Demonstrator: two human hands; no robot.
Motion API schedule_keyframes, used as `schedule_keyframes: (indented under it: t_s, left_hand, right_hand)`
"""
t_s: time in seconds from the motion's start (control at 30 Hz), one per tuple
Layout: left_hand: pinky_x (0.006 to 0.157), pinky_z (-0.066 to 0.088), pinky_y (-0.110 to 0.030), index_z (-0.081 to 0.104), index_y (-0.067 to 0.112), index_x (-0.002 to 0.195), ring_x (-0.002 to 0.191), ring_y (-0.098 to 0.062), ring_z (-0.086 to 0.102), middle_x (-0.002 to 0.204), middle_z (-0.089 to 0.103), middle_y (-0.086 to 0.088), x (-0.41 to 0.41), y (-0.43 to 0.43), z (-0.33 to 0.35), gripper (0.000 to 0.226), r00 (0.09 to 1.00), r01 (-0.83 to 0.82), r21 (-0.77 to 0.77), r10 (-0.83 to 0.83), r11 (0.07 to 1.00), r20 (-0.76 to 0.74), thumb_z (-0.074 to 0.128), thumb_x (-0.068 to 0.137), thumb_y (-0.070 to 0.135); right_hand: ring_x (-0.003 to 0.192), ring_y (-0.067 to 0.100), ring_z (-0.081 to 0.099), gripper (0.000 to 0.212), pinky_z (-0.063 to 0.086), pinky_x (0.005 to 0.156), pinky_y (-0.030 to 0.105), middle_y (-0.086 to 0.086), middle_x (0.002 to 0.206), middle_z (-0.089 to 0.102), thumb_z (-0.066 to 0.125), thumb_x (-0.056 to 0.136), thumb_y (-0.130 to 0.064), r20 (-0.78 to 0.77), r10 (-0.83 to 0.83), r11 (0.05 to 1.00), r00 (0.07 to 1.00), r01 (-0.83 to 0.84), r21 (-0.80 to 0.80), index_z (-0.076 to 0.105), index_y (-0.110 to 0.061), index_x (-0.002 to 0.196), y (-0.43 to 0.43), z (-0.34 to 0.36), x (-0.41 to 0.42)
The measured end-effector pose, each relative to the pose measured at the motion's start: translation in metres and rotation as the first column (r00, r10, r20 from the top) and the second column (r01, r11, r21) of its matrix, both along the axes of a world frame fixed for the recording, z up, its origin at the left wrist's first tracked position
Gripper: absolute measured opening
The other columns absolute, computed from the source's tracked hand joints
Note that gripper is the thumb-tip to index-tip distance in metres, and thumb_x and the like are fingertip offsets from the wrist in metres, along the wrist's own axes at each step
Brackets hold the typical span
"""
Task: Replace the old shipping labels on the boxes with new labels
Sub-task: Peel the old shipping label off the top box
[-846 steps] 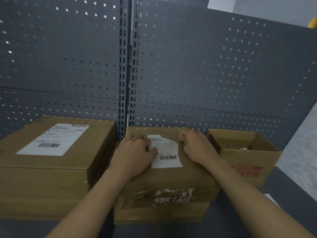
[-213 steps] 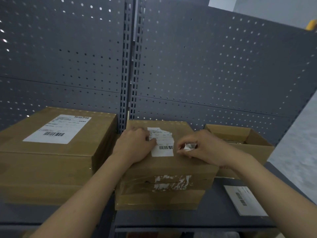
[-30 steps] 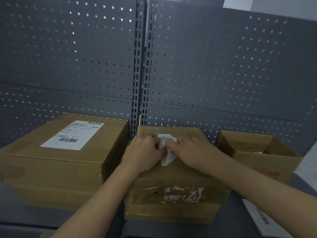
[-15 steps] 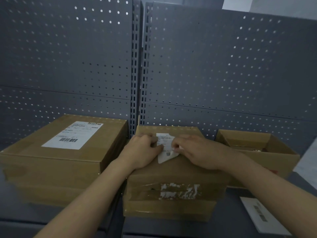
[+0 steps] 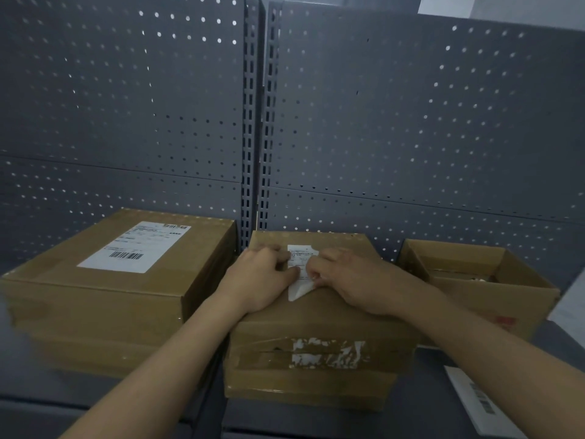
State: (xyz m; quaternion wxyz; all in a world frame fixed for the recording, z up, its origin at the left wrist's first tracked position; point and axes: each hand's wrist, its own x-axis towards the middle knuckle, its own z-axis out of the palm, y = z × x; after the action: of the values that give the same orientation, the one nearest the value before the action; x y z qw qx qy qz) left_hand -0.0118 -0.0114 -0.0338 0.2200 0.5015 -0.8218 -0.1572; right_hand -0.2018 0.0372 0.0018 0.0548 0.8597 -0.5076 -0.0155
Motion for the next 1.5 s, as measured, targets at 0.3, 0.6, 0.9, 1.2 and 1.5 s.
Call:
schedule_keyframes:
  t_s: [0.3,0.6,0.9,1.2,1.5]
  left_hand:
    - [0.102,0.039,-0.027,0.062,0.021,0.133,0.131,-0.017,0.047,0.143,0.053,0.006,0.001,0.000,0.002,0.040,0.994,-0.021,0.028,0.024,0.999,-0.108,0.055,0.095,0.034]
    - [0.094,0.032,-0.019,0.056,0.011,0.137,0.134,-0.021,0.045,0.146,0.049,-0.006,0.015,-0.008,0.002,0.044,0.975,-0.102,0.114,0.122,0.988,-0.184,0.061,0.095,0.023]
    - [0.091,0.029,-0.017,0.057,0.011,0.136,0.134,-0.020,0.045,0.145,0.050,-0.005,0.014,-0.006,0.003,0.045,0.968,-0.124,0.119,0.147,0.985,-0.203,0.062,0.095,0.026]
    - [0.094,0.031,-0.018,0.051,0.016,0.142,0.136,-0.018,0.042,0.150,0.045,0.000,0.014,-0.008,0.001,0.051,0.955,-0.116,0.143,0.150,0.983,-0.257,0.064,0.094,0.027]
    - [0.115,0.028,-0.033,0.049,0.016,0.145,0.145,-0.021,0.031,0.158,0.034,-0.001,0.015,-0.013,-0.003,0.056,0.962,-0.123,0.137,0.152,0.983,-0.225,0.065,0.093,0.033]
  right_hand:
    - [0.093,0.018,0.042,0.010,0.048,0.077,0.037,0.005,0.104,0.045,0.034,0.104,-0.031,-0.177,0.001,0.992,0.984,-0.022,-0.120,0.036,-0.027,0.112,0.001,0.000,0.006]
    - [0.090,0.011,0.040,0.011,0.044,0.074,0.030,-0.007,0.095,0.031,0.040,0.103,-0.032,-0.139,0.078,0.991,0.987,-0.093,-0.100,0.042,-0.027,0.112,-0.007,-0.002,0.006]
    - [0.076,0.003,0.049,0.019,0.041,0.069,0.023,-0.014,0.081,0.052,0.046,0.098,-0.040,0.011,0.171,0.976,0.985,-0.167,-0.142,0.056,-0.034,0.083,-0.019,-0.015,0.000]
    - [0.087,0.009,0.049,0.013,0.047,0.077,0.035,-0.016,0.095,0.048,0.044,0.102,-0.031,0.039,0.065,0.989,0.997,-0.059,-0.132,0.040,-0.037,0.091,-0.021,-0.008,0.004]
    - [0.080,0.004,0.042,0.012,0.021,0.056,0.016,-0.018,0.100,0.058,0.045,0.101,-0.021,0.058,0.043,0.981,0.997,-0.031,-0.192,0.051,-0.031,0.100,-0.026,-0.004,0.012]
